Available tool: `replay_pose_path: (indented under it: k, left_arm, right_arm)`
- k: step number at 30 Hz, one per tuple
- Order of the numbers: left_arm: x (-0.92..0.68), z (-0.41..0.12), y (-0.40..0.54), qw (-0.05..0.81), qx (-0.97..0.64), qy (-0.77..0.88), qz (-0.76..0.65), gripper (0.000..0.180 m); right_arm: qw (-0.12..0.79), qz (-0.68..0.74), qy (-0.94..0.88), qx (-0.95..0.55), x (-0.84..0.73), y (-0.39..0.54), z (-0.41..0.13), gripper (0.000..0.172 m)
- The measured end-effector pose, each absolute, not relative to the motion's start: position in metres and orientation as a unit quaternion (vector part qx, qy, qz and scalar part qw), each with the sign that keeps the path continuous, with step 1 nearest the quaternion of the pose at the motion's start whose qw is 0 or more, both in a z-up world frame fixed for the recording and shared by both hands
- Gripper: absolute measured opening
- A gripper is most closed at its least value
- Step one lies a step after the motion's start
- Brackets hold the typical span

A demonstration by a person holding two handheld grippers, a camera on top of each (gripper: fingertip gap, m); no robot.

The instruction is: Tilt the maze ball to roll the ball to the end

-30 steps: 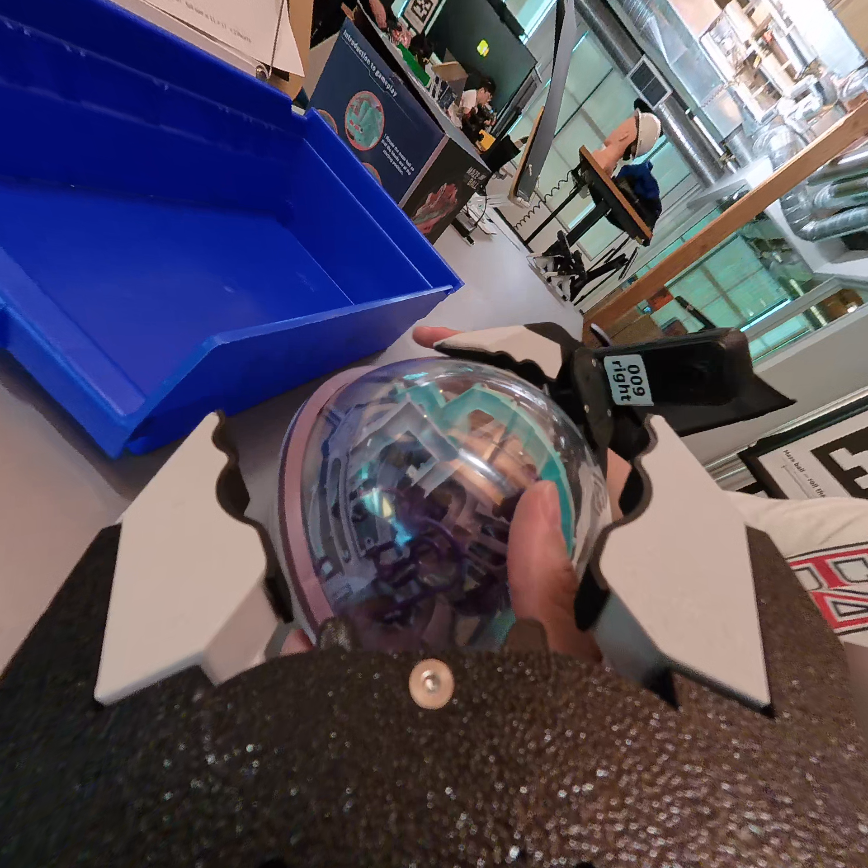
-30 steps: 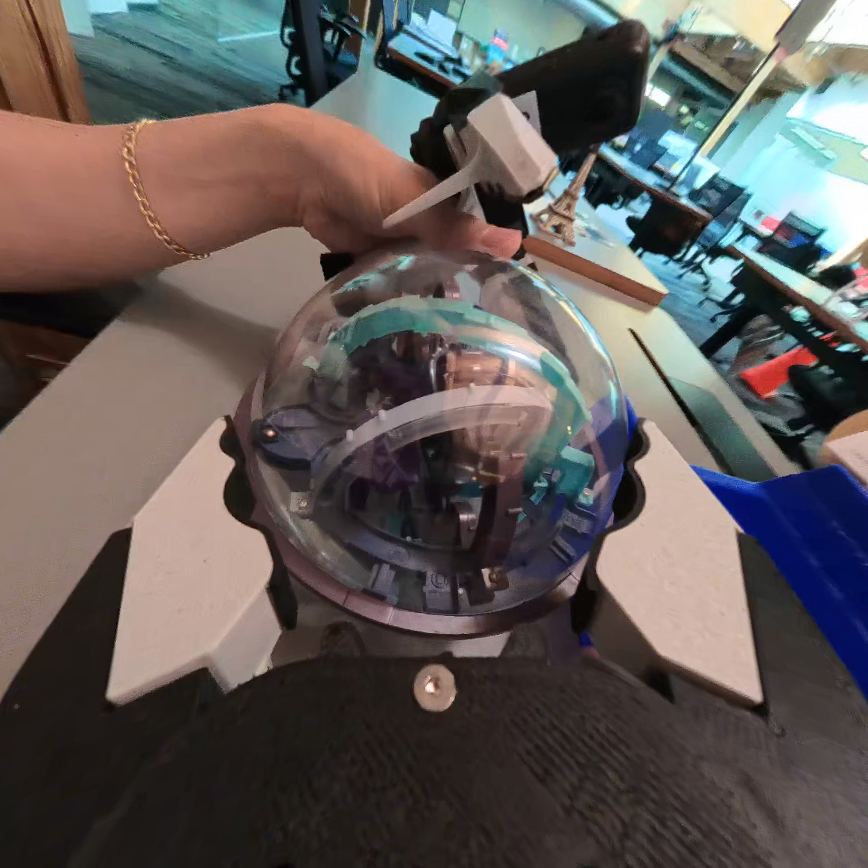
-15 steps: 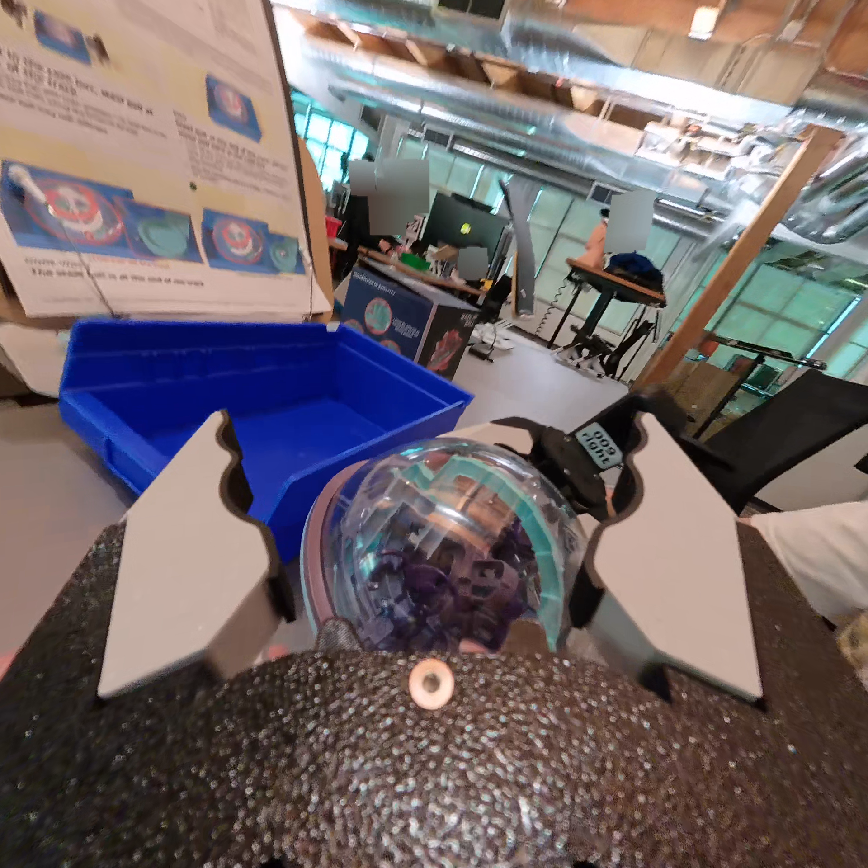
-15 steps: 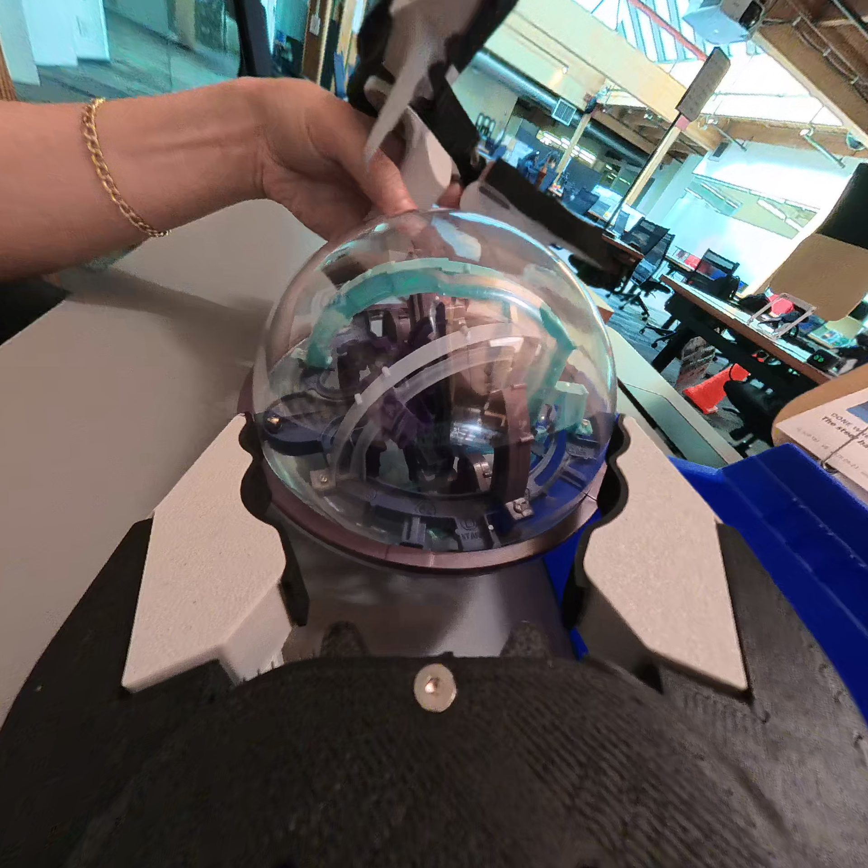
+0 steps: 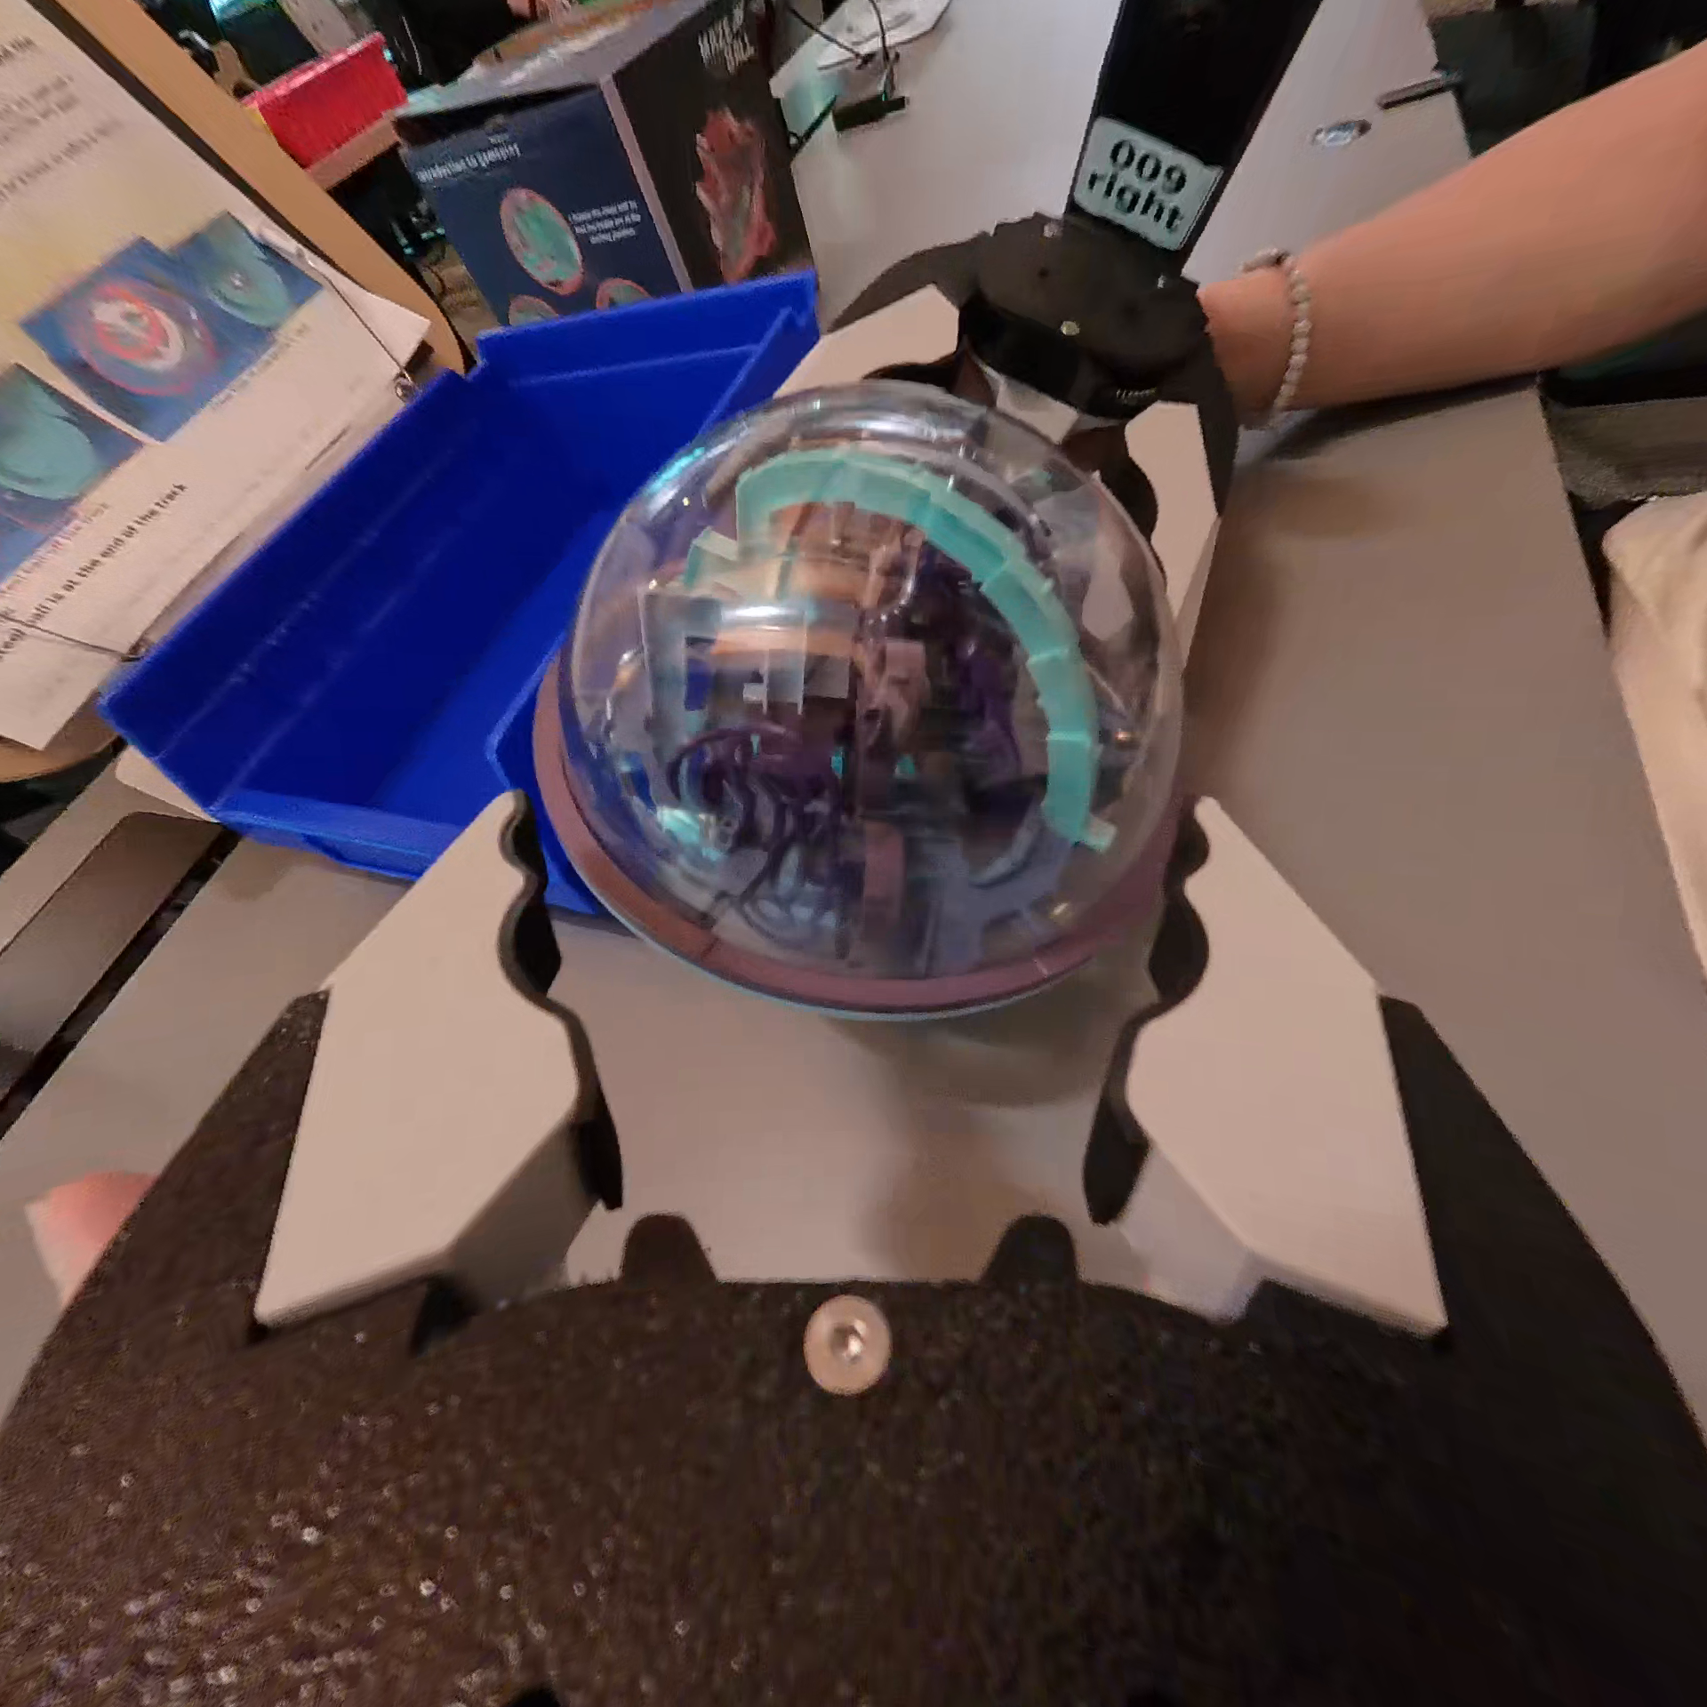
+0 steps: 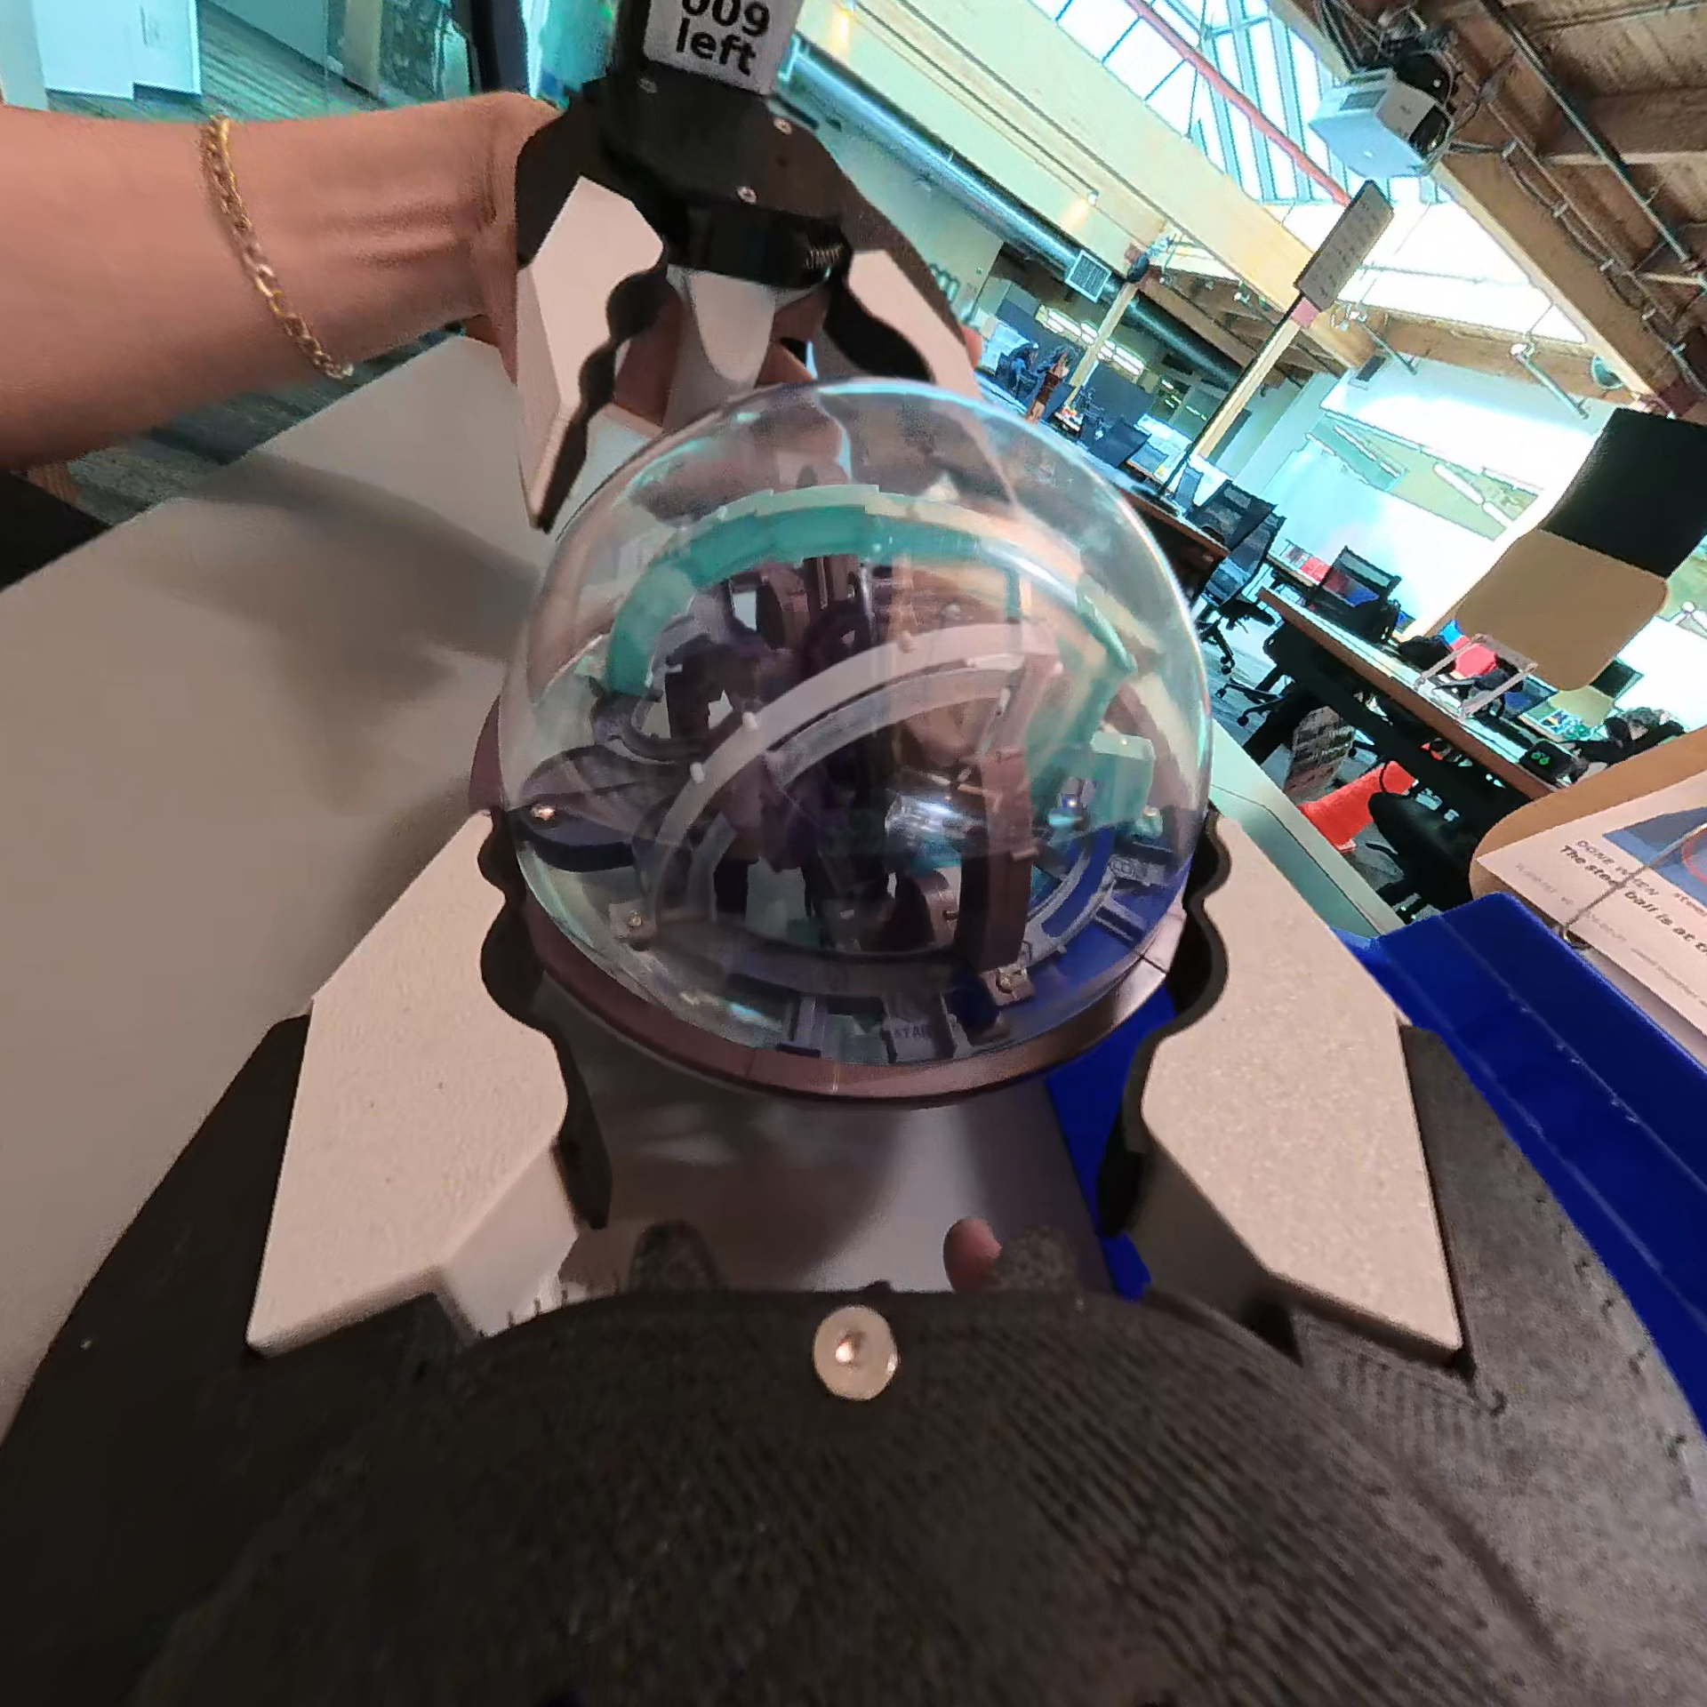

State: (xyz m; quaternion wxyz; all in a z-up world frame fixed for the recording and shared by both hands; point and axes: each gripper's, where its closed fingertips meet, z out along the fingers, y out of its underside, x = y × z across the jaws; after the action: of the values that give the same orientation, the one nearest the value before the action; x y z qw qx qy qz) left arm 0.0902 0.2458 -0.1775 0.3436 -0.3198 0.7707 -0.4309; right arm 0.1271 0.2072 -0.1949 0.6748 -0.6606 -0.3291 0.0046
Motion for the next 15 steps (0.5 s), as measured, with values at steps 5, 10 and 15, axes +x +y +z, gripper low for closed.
replay_pose_path:
  k: [5, 10, 15]
  left_arm:
    - [0.106, -0.197, 0.251, 0.365, -0.291, 0.788, -0.400, 0.136]
    - [0.110, -0.194, 0.247, 0.382, -0.267, 0.791, -0.396, 0.139]
    - [0.100, -0.181, 0.253, 0.408, -0.261, 0.802, -0.350, 0.126]
  right_arm:
    - [0.666, -0.017, -0.332, -0.668, 0.135, 0.208, -0.200, 0.138]
    - [0.664, -0.019, -0.333, -0.669, 0.137, 0.208, -0.201, 0.138]
    - [0.668, -0.026, -0.331, -0.666, 0.138, 0.209, -0.200, 0.137]
